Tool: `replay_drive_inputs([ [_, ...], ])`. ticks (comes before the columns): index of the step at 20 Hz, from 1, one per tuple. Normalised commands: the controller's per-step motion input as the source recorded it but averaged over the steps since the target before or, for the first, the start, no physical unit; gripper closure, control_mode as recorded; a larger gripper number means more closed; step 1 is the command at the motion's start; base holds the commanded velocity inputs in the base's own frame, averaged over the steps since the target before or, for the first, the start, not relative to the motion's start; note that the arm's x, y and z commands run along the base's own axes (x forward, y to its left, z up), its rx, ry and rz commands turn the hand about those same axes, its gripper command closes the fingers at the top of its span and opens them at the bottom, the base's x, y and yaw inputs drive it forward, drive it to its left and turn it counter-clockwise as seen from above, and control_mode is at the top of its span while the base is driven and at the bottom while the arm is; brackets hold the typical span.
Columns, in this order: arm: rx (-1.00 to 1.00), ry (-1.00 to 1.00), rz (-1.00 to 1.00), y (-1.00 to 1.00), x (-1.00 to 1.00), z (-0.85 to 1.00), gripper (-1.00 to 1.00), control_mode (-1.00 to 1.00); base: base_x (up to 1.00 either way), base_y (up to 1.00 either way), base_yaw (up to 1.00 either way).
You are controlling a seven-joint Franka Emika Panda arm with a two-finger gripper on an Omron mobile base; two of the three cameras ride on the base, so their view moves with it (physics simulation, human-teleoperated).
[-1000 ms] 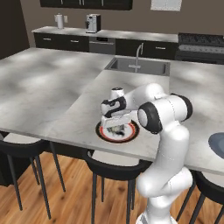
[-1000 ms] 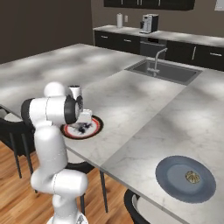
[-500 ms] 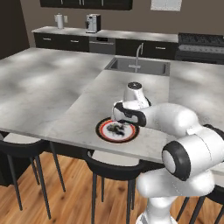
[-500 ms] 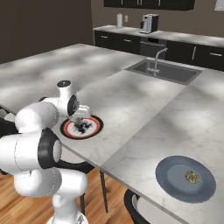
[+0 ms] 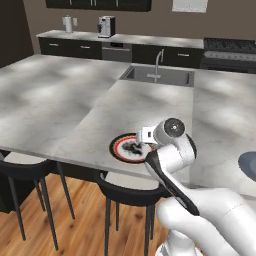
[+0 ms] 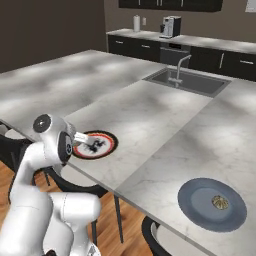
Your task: Place two dumplings into each of the tupperware containers and then place the containers in the fridge.
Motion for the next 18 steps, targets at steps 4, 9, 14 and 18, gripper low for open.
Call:
replay_drive_inputs([
  [4, 0.00, -0.02, 0.05, -0.08, -0.47, 0.95, 1.00, -1.00, 0.00, 0.00, 0.00],
  [9, -0.03, 0.20, 0.12, -0.04, -0.16, 0.68, 1.00, -1.00, 0.00, 0.00, 0.00],
  [14, -0.07, 0.23, 0.04, -0.15, -0.41, 0.13, 1.00, -1.00, 0.00, 0.00, 0.00],
  [18, 0.00, 0.04, 0.00, -0.50, -0.72, -0.23, 1.00, -1.00, 0.00, 0.00, 0.00],
])
